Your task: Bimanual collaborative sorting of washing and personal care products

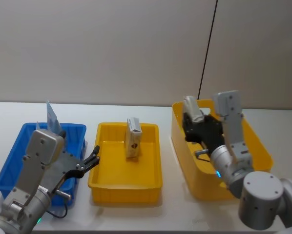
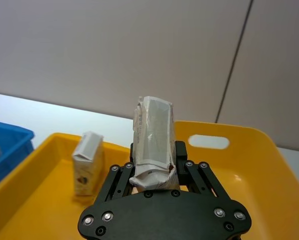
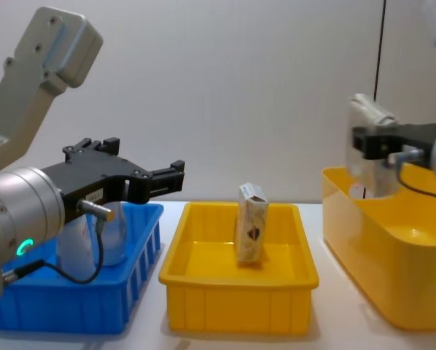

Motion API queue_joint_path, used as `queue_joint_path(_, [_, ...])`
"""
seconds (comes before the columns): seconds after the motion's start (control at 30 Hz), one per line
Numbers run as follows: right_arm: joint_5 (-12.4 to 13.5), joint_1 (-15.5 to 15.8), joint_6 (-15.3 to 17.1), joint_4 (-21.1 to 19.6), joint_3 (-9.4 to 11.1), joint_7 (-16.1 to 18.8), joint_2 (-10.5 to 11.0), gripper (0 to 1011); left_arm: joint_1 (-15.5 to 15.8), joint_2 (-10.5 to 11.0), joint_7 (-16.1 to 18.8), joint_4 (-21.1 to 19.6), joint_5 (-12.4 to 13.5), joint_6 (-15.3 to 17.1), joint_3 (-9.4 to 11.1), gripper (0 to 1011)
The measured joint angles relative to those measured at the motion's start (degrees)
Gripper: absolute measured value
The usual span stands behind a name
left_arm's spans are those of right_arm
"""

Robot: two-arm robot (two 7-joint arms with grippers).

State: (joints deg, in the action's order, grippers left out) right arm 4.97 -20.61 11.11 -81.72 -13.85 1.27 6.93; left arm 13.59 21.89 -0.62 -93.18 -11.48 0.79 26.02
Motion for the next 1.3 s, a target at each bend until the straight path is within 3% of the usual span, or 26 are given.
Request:
queue_joint_path(0.6, [1.3,0.1,6.1,0.3,4.0,2.0,2.6,389,0.0,0.0,0.0,0.0,0.0,0.0,0.0,1001])
queue_joint_path(0.9, [1.4,-0.3,7.1,0.9,4.4,3.4,3.2,719,0.0,0.0,0.0,0.0,0.0,0.0,0.0,1001])
queue_joint_path(1.03, [1.1,-0.4,7.1,1.0,4.3,3.8,3.3,805,0.0,0.0,0.0,0.0,0.0,0.0,0.0,1001])
queue_joint_path(1.1, [0.9,-0.4,7.0,0.9,4.2,4.0,3.4,906,0.0,0.0,0.0,0.0,0.0,0.0,0.0,1001])
queue_joint_path(1.3, [0.4,-0.3,6.4,0.1,4.0,4.7,3.5,1004,0.0,0.0,0.0,0.0,0.0,0.0,0.0,1001])
